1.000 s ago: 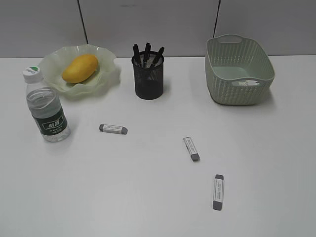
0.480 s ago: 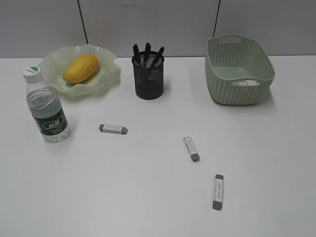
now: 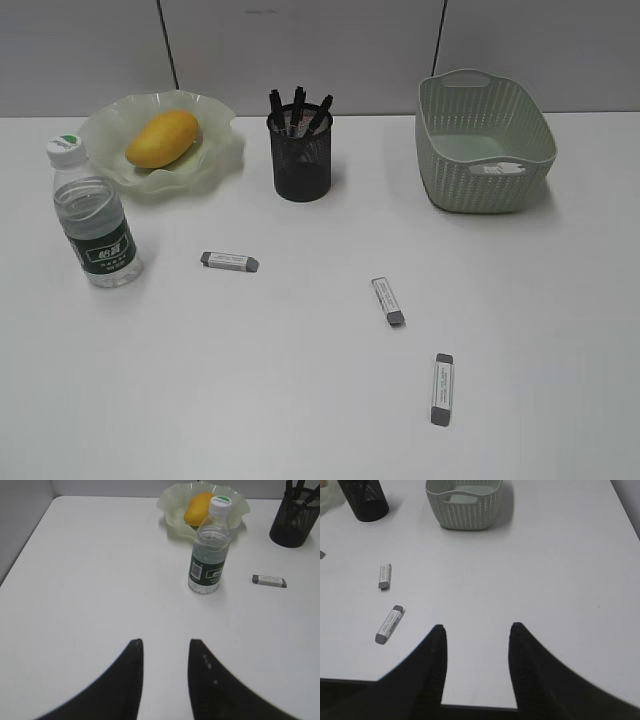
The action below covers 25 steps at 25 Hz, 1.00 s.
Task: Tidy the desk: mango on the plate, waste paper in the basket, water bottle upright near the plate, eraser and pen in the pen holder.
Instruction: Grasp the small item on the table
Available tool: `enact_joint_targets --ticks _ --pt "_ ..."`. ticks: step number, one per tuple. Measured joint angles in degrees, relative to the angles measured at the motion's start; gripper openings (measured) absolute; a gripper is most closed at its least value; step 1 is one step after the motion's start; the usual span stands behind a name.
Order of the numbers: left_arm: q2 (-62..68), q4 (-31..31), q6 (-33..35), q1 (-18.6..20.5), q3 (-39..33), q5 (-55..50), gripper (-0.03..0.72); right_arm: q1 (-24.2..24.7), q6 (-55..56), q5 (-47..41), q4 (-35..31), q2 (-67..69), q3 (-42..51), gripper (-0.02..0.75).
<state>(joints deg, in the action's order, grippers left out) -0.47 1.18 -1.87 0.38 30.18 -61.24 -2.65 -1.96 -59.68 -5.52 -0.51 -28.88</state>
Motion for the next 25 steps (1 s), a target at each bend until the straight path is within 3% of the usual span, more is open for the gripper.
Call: enact_joint_targets --ticks 7,9,13,15,20,25 --pt "0.00 0.00 0.00 0.00 0.00 0.00 0.239 0.00 0.05 0.00 0.74 0.00 0.00 0.309" --pt "0.00 0.00 0.00 0.00 0.00 0.00 0.239 0.00 0.05 0.00 0.74 0.00 0.02 0.389" --pt "0.00 0.00 0.00 0.00 0.00 0.00 0.239 0.00 0.77 0.00 1.17 0.00 0.07 0.620" --pt "0.00 0.00 0.00 0.00 0.00 0.00 0.239 0.00 1.09 0.00 1.58 0.00 0.07 0.647" --pt "0.00 0.00 0.00 0.00 0.00 0.00 0.239 0.00 1.38 0.00 1.83 0.00 0.07 0.645" --pt "0.00 0.00 0.00 0.00 0.00 0.00 0.239 0.00 1.46 0.00 1.83 0.00 0.07 0.549"
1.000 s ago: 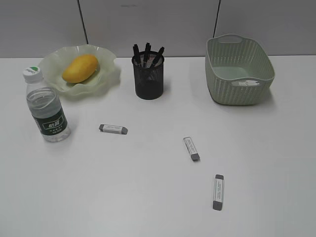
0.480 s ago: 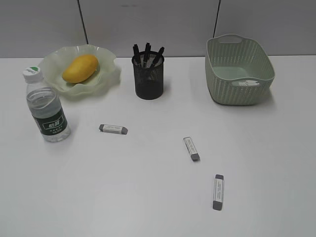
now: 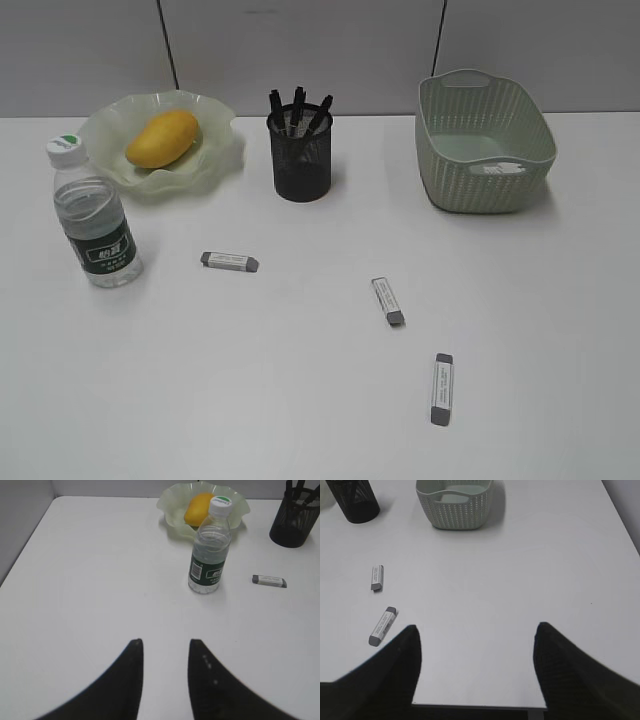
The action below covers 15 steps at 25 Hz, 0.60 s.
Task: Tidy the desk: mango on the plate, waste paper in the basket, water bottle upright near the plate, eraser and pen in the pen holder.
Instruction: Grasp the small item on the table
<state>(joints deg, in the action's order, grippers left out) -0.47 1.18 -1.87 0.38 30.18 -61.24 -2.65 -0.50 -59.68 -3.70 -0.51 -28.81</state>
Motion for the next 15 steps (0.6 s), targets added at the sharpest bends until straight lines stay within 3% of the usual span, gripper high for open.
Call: enact_joint_targets --ticks 5,12,15 --pt "0.00 0.00 0.00 0.00 0.00 0.00 0.276 0.00 0.06 0.00 0.00 0.00 0.00 0.474" --pt "1.92 0.00 0.00 0.00 0.14 -0.58 0.518 0.00 -0.92 0.00 1.73 0.00 0.00 0.458" --pt "5.77 -0.18 0.00 0.00 2.31 -1.92 0.563 0.00 -1.22 0.00 3.34 0.00 0.00 0.458"
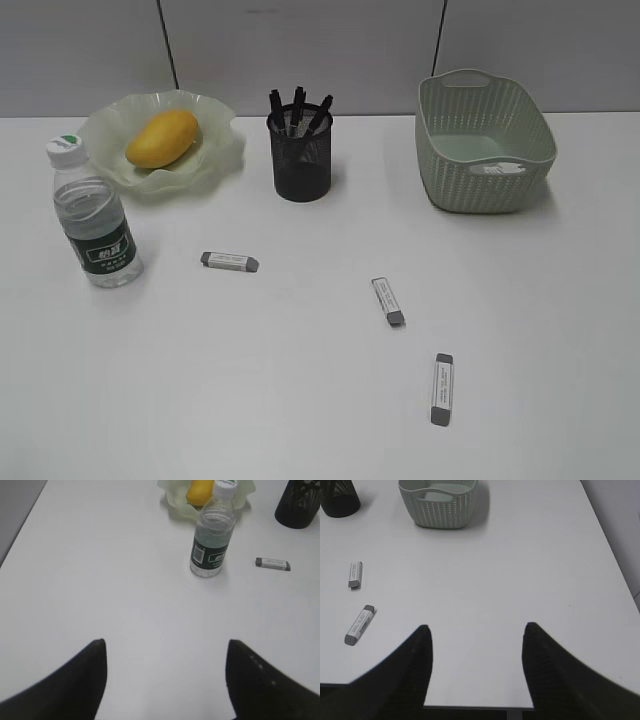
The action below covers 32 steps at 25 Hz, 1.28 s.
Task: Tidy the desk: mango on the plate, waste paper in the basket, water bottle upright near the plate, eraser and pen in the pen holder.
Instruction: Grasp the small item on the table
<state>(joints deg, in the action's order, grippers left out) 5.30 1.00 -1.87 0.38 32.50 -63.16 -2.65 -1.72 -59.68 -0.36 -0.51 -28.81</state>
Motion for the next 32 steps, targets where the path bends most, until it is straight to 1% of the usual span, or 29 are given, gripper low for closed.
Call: enact_joint_targets --ticks 4,8,10,13,16,23,28,30,32 --pt "6.81 -0.12 0.00 0.00 4.90 -2.62 0.574 0.00 -0.15 0.00 0.36 0.00 0.00 0.458" --pt "16.46 0.38 -0.47 0.00 9.52 -6.24 0.575 0.00 -0.16 0.00 0.36 0.00 0.00 0.458" --pt "20.76 2.24 -1.14 0.00 11.84 -6.44 0.575 0.00 -0.16 0.00 0.36 0.00 0.00 0.458" --pt "27.21 6.81 -1.87 0.00 14.99 -6.57 0.575 0.00 -0.16 0.00 0.36 0.00 0.00 0.458" --pt "33.93 8.80 -2.51 0.00 17.25 -6.57 0.575 0.00 -0.16 0.00 0.36 0.00 0.00 0.458" --pt "46.73 8.41 -2.64 0.00 21.14 -6.57 0.575 0.00 -0.16 0.00 0.36 0.00 0.00 0.458" --pt "51.31 9.83 -2.64 -0.12 21.47 -6.50 0.575 0.00 -0.16 0.00 0.36 0.00 0.00 0.458" --pt "52.31 10.81 -2.70 -1.13 21.47 -6.50 0.575 0.00 -0.16 0.00 0.36 0.00 0.00 0.458" --pt "53.50 10.65 -2.81 -3.38 21.47 -6.55 0.575 0.00 -0.16 0.00 0.36 0.00 0.00 0.458"
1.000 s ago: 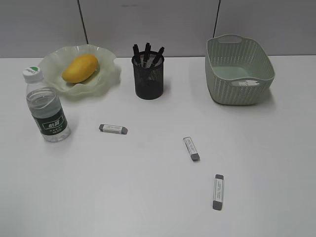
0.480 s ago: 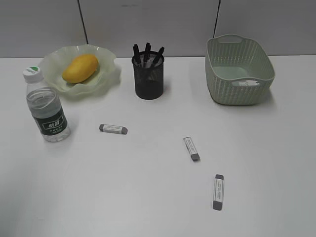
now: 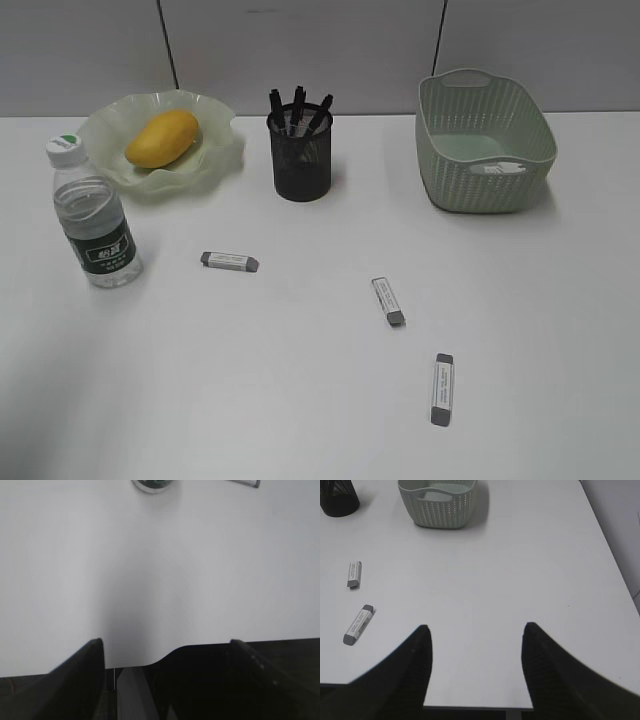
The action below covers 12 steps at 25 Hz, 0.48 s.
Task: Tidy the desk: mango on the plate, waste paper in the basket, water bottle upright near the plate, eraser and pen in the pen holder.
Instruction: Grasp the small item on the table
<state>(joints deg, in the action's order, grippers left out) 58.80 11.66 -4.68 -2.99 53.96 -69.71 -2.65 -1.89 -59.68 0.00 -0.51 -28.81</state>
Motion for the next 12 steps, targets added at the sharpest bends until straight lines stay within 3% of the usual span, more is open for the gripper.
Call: enact_joint_targets --ticks 5,12 --pt "3.92 -1.45 -2.60 -9.06 0.00 0.00 0.575 0.00 -0.05 0.00 0.00 0.00 0.00 0.458" --pt "11.19 -5.54 -15.95 -30.36 2.71 0.00 0.575 0.00 -0.05 0.00 0.00 0.00 0.00 0.458"
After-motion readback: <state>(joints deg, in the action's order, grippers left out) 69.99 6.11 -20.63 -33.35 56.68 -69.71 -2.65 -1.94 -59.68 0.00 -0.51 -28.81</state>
